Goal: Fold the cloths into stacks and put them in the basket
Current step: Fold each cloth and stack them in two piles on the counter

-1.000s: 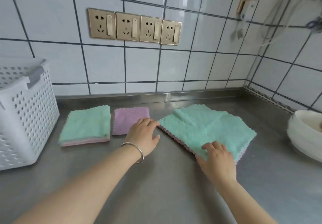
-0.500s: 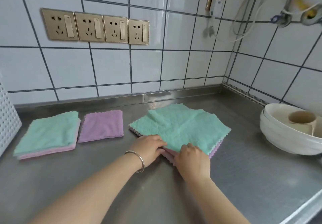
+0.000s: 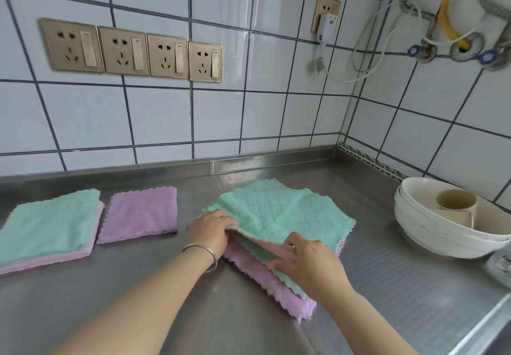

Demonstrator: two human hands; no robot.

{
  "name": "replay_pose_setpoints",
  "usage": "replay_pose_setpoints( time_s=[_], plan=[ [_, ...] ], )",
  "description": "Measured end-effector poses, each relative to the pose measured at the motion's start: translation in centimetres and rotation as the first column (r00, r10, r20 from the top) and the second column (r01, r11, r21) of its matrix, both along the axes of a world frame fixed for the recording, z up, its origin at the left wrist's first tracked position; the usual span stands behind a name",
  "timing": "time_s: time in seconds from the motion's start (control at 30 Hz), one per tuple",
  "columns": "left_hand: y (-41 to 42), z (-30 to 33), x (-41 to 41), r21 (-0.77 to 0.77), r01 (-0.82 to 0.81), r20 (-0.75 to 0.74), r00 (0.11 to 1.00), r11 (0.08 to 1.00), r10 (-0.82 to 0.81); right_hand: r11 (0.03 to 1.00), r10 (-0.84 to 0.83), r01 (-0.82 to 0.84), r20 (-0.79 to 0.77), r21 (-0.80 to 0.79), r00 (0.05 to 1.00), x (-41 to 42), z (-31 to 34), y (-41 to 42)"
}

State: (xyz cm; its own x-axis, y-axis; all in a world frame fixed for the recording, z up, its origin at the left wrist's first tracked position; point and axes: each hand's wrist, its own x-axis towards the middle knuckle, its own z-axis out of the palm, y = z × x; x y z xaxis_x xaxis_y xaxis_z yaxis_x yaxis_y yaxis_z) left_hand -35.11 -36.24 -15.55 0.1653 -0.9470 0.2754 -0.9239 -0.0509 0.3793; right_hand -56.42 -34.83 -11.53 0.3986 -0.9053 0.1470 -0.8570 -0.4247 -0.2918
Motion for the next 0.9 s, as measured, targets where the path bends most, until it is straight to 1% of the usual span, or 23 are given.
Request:
replay_pose_setpoints(
  time_s=[0.07, 0.1, 0.17, 0.23, 0.27, 0.33, 0.4, 0.43, 0.5, 0.57, 0.67, 0.73, 0.77, 0.83, 0.9],
  plan=[
    [0.2, 0.5, -0.1, -0.042, -0.014, -0.019, 1.0, 0.999, 0.013, 0.995, -0.01, 0.001, -0.093, -0.096, 0.996, -1.0, 1.2, 0.1],
    [0.5, 0.9, -0.2, -0.06, -0.019, -0.021, 1.0, 0.998, 0.017, 0.986, -0.034, 0.019, -0.089, -0.164, 0.995, -1.5, 1.9, 0.2],
    [1.5, 2.0, 0.0, -0.102, -0.04, -0.027, 0.999, 0.994, 0.037, 0.947, -0.076, 0.065, -0.023, -0.316, 0.997, -2.3, 3.0, 0.2],
    [2.3, 3.4, 0.5, -0.163, -0.078, -0.059, 0.996, 0.983, 0.07, 0.875, -0.094, 0.125, 0.089, -0.468, 0.992, -3.1, 3.8, 0.0],
    [2.7, 4.1, 0.9, -0.189, -0.095, -0.101, 0.992, 0.977, 0.076, 0.856, -0.107, 0.163, 0.14, -0.49, 0.984, -3.3, 4.4, 0.1],
    [3.5, 5.5, 1.7, -0.223, -0.107, -0.214, 0.975, 0.969, 0.058, 0.852, -0.129, 0.21, 0.196, -0.48, 0.972, -3.3, 5.5, 0.5],
    [4.4, 6.5, 2.4, -0.219, -0.096, -0.31, 0.951, 0.971, 0.024, 0.842, -0.114, 0.209, 0.215, -0.497, 0.97, -3.3, 6.0, 0.6],
    [5.1, 6.9, 2.7, -0.216, -0.084, -0.33, 0.944, 0.973, 0.008, 0.846, -0.117, 0.212, 0.217, -0.49, 0.969, -3.2, 6.3, 0.8],
    [6.4, 7.3, 3.4, -0.218, -0.068, -0.364, 0.931, 0.974, -0.016, 0.875, -0.14, 0.229, 0.229, -0.427, 0.963, -3.1, 6.8, 1.4],
    [7.8, 7.6, 4.3, -0.218, -0.032, -0.393, 0.918, 0.975, -0.058, 0.908, -0.138, 0.211, 0.218, -0.363, 0.966, -3.0, 7.0, 1.8],
    [10.0, 8.3, 6.0, -0.165, 0.036, -0.367, 0.925, 0.986, -0.095, 0.944, -0.076, 0.129, 0.18, -0.305, 0.981, -2.4, 7.5, 2.4],
    [11.9, 9.7, 7.9, -0.134, 0.065, -0.307, 0.946, 0.989, -0.104, 0.952, -0.038, 0.079, 0.144, -0.297, 0.989, -0.8, 8.3, 2.9],
    [12.9, 10.6, 9.0, -0.108, 0.065, -0.245, 0.965, 0.992, -0.09, 0.953, -0.023, 0.057, 0.117, -0.297, 0.993, 0.2, 8.7, 3.0],
    [14.5, 12.5, 11.5, -0.064, 0.023, -0.119, 0.992, 0.998, -0.031, 0.954, 0.013, 0.004, 0.056, -0.299, 0.998, 3.0, 9.4, 3.2],
    [16.0, 14.2, 13.8, -0.067, -0.07, -0.021, 0.997, 0.995, 0.069, 0.953, 0.056, -0.052, 0.006, -0.298, 0.998, 6.4, 9.8, 3.3]
  ],
)
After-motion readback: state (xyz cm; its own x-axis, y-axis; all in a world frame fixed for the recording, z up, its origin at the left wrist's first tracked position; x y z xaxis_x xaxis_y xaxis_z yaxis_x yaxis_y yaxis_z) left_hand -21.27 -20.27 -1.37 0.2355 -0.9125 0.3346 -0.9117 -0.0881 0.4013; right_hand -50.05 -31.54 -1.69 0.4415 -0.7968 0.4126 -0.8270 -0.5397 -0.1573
